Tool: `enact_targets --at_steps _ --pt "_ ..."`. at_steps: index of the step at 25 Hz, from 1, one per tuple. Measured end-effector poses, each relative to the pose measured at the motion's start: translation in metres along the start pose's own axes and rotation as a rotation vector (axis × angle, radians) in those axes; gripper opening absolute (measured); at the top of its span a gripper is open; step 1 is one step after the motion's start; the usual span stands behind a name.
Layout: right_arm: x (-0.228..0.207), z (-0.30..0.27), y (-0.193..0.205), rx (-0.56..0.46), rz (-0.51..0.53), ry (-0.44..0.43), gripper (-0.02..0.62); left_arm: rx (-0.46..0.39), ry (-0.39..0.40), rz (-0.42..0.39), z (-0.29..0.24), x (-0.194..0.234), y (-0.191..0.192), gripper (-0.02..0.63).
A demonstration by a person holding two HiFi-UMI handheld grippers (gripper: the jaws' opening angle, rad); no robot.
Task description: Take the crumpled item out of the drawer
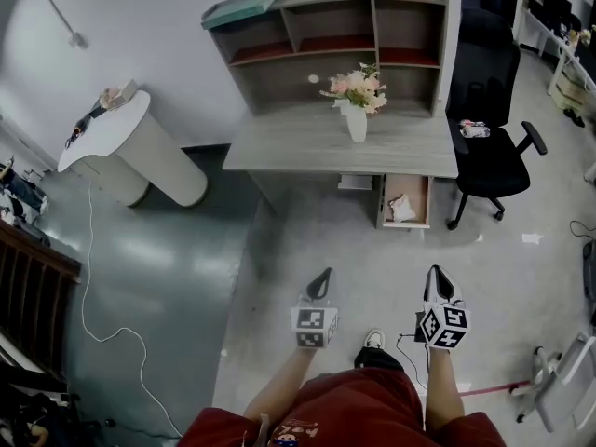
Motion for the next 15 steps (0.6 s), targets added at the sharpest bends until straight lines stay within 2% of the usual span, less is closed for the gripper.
enact_targets --at_steps 7,15 --pt "-0.046 -0.033 -0.020 0.003 -0.026 0.001 -0.002 -0.002 0.004 -0.011 -0.052 -0.023 -0.023 -0.002" --pt "-0.071 -0.059 -0.035 0.012 -0.023 -0.008 -0.003 -0.008 0.006 -0.009 -0.090 -0.032 -0.037 -0.002"
Point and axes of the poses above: the fingertips, and each gripper's own axes: z backward along the fingers, x to its left, y out of its underside, the point moved 2 cm from there along z, backward along the fingers, and after that the axes turned 2 degrees about -z, right-handed, at the moved point
